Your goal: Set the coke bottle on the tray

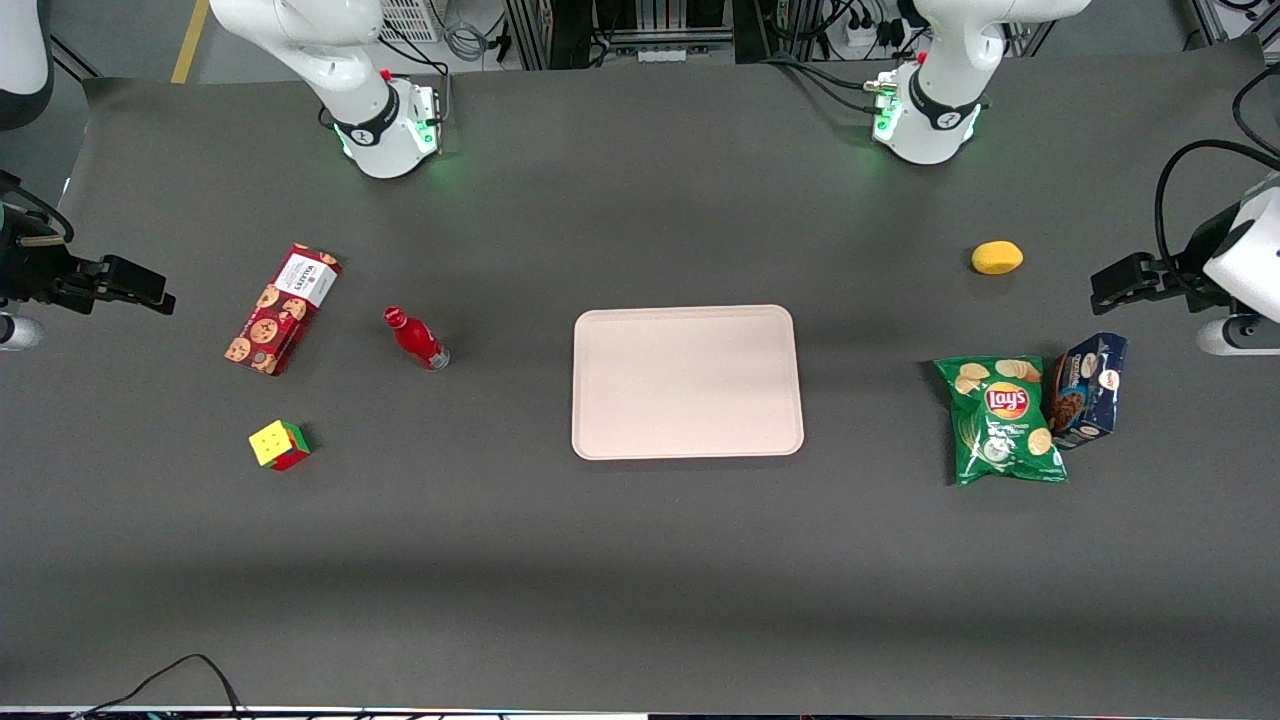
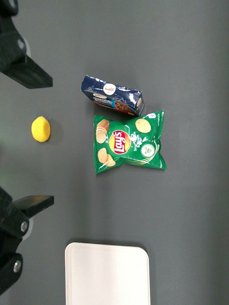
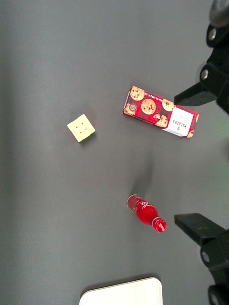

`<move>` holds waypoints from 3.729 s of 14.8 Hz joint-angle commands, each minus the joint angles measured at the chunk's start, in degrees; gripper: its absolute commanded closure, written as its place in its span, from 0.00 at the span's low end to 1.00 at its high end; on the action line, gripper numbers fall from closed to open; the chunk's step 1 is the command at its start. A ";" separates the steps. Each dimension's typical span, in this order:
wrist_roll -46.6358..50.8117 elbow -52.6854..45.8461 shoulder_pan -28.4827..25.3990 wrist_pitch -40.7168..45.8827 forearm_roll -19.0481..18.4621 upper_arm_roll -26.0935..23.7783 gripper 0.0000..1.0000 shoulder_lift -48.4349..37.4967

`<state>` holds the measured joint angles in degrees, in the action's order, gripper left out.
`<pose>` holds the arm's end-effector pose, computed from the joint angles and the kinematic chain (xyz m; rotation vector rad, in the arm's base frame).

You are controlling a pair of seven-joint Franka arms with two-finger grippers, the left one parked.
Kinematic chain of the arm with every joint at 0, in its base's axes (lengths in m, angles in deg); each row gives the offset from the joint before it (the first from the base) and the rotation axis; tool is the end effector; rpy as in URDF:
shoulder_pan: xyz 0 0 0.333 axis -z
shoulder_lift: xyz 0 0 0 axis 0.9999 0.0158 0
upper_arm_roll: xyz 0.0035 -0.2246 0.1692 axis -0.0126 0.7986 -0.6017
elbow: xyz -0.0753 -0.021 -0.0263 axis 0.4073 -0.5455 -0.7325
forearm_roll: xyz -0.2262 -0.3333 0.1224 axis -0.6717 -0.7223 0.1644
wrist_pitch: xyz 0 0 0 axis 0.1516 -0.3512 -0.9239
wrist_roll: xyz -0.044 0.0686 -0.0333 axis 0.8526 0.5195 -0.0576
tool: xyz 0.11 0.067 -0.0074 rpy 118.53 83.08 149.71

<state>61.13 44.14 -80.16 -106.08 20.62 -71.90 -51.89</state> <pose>0.5822 -0.0385 0.5356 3.1267 -0.0816 -0.1128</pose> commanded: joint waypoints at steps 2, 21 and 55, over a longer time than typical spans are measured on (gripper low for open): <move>-1.15 -1.40 0.29 1.14 -0.74 -0.23 0.00 0.73; 0.52 0.44 -17.81 6.15 2.14 -0.32 0.00 2.40; 0.52 43.69 -17.20 -40.17 2.68 -2.25 0.16 -0.24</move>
<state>61.28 88.19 -97.43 -145.34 22.73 -74.21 -52.72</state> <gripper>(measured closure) 0.013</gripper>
